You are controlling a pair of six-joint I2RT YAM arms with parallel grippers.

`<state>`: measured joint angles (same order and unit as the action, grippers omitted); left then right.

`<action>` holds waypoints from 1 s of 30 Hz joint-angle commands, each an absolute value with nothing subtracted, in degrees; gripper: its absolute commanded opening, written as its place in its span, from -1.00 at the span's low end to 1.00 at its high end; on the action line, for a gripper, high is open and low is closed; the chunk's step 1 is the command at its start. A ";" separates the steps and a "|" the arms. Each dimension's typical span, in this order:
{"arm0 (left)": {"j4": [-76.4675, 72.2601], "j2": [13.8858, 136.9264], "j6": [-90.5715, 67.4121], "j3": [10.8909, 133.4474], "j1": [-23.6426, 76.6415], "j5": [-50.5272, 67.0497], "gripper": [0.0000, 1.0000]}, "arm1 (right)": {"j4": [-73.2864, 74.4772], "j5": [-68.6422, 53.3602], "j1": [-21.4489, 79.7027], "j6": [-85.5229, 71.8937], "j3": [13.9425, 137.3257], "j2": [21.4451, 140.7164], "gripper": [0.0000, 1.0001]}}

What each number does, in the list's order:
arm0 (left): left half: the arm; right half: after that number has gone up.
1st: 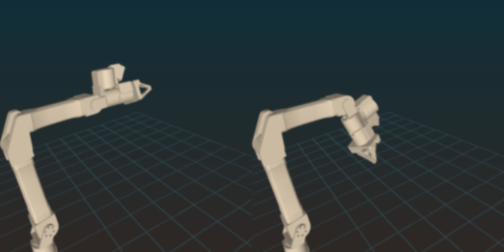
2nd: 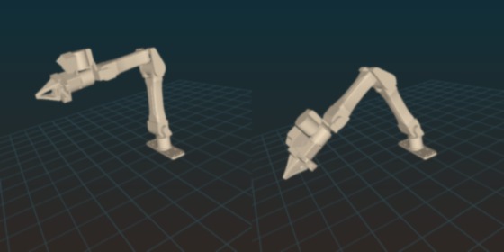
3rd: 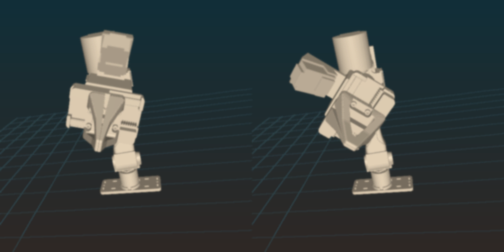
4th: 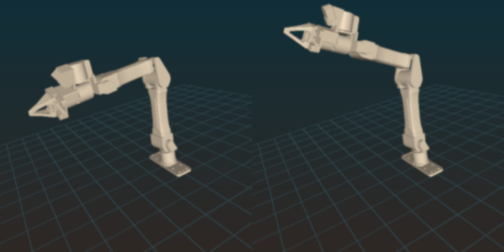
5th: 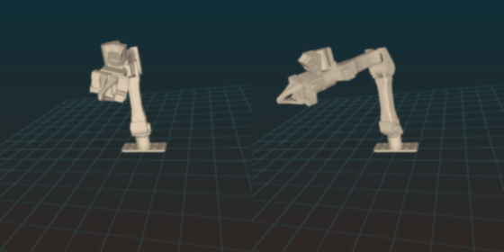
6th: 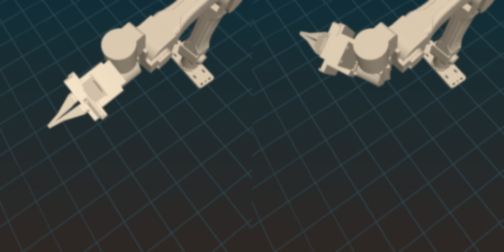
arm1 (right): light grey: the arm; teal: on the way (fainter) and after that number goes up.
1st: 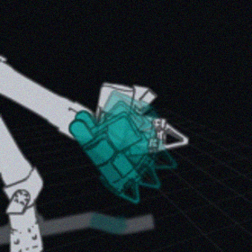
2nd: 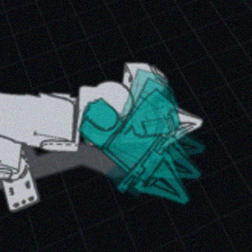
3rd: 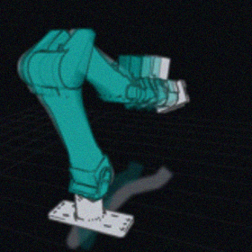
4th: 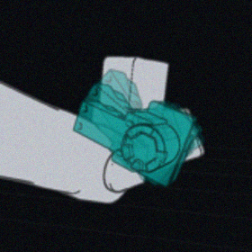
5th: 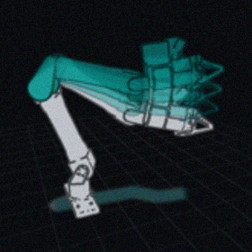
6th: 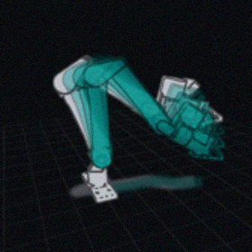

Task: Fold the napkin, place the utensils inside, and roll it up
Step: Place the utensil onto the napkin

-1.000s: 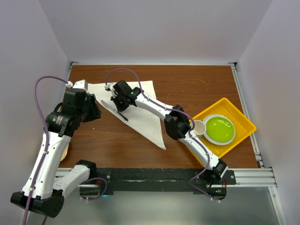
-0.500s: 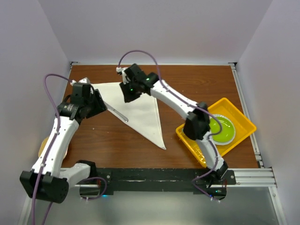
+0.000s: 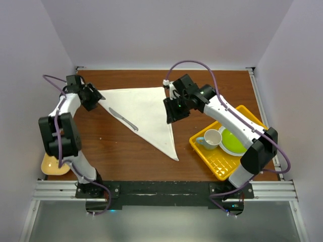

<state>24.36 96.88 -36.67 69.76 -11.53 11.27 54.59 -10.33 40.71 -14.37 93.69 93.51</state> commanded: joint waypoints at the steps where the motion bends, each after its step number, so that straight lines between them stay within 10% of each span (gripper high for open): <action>1: 19.67 108.96 -27.87 81.37 -17.04 18.19 0.33 | 54.49 -13.44 36.92 -13.98 89.83 91.23 -0.17; 30: 11.69 136.75 -24.00 103.10 -24.08 22.58 0.07 | 59.24 -23.20 28.48 -9.23 107.85 111.10 -0.28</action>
<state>13.02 133.75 -26.74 101.67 -23.05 22.76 59.02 -20.69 28.47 -9.80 108.73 114.08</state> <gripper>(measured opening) 0.556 0.363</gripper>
